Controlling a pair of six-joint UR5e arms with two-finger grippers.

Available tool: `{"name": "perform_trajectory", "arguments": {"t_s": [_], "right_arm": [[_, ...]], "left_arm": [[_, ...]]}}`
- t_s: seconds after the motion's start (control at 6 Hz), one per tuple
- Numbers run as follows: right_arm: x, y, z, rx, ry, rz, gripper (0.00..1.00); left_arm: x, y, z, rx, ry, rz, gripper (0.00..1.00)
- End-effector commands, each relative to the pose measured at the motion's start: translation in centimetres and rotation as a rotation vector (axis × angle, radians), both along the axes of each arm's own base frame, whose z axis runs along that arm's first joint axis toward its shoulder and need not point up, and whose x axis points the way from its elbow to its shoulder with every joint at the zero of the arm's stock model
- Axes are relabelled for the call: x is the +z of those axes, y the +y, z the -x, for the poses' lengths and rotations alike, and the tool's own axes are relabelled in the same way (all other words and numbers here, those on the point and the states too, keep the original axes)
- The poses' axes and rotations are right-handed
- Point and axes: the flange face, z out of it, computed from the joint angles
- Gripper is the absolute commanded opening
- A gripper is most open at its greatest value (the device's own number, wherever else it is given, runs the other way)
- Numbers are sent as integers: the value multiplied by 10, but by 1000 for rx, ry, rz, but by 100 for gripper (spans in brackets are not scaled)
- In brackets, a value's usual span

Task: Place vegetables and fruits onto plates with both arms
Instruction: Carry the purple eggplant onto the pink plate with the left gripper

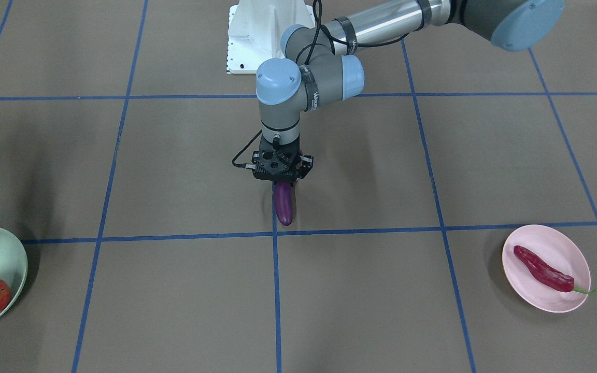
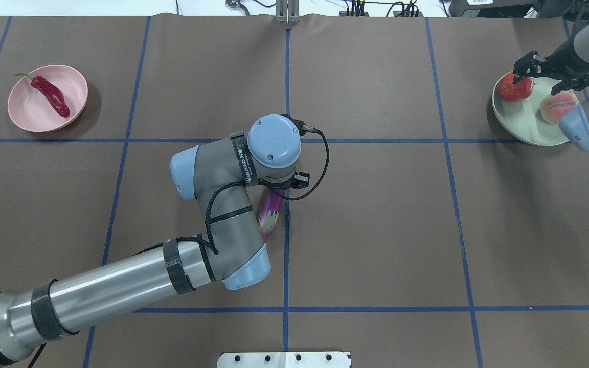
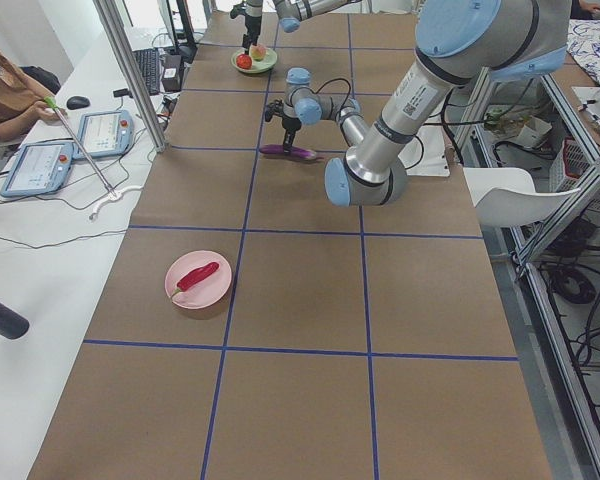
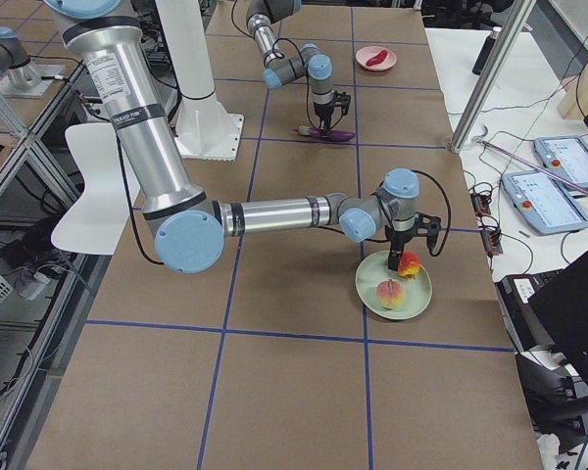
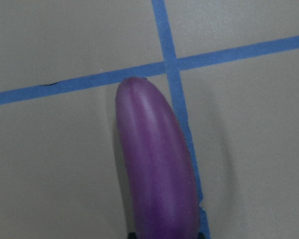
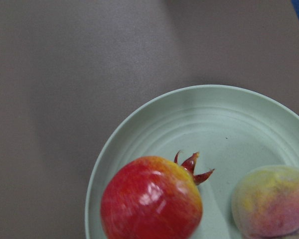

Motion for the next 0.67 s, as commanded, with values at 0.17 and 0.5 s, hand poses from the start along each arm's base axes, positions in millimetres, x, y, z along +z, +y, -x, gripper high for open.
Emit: {"name": "perform_trajectory", "arguments": {"t_s": [0.17,0.5], "right_arm": [[-35,3,-8,-3,-36,-23,100],[-16,27,-13,-25,-75,15,100]], "left_arm": [[42,-24,129,-130,21,6,0],[155,-53,213,-320,-44,230,0]]}}
